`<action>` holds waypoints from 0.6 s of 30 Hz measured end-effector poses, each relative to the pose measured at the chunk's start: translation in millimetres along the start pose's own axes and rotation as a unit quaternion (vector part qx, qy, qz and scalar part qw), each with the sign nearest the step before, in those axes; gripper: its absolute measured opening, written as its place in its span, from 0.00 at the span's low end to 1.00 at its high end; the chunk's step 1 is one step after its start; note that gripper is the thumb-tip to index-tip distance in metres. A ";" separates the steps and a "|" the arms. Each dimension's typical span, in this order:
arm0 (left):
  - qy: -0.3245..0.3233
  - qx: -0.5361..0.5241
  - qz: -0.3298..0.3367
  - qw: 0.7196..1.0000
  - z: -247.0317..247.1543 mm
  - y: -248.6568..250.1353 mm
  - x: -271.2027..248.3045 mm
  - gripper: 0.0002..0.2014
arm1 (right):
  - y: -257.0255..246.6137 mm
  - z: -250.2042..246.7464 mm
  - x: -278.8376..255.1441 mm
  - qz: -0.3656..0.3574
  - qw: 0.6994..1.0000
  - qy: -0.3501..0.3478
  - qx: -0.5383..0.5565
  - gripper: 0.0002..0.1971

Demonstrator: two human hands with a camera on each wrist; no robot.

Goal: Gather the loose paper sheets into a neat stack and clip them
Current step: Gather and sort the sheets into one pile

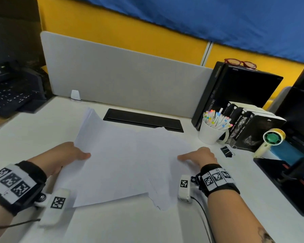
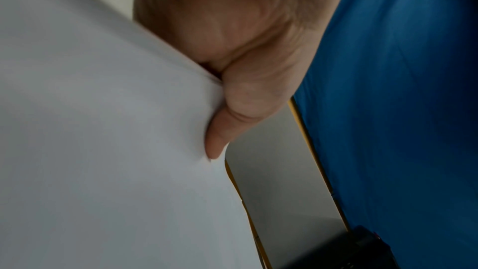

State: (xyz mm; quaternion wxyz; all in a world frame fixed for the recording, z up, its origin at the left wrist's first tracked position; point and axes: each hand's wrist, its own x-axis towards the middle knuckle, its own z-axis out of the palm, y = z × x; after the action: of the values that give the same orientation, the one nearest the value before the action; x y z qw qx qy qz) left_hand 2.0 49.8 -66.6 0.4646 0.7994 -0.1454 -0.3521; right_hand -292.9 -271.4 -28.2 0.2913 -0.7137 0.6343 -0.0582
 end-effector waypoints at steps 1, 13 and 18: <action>-0.003 -0.006 -0.006 1.000 0.5 -0.2 0.0 0.26 | -2.1 0.7 -1.1 -0.007 1.000 -0.015 -0.015 0.53; 0.016 -0.032 -0.028 0.999 11.1 2.8 -4.8 0.18 | -25.9 12.9 -22.5 -0.055 0.994 -0.100 -0.006 0.35; 0.013 -0.049 -0.022 0.998 11.5 1.9 -7.1 0.19 | -35.3 1.5 -32.3 -0.094 0.980 -0.138 0.108 0.32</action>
State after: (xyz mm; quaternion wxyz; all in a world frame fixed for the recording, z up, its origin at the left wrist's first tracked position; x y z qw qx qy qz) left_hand -10.9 45.4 -65.6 0.4976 0.7831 -0.1038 -0.3583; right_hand -267.6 -239.6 -2.9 0.4444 -0.7358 0.5080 -0.0547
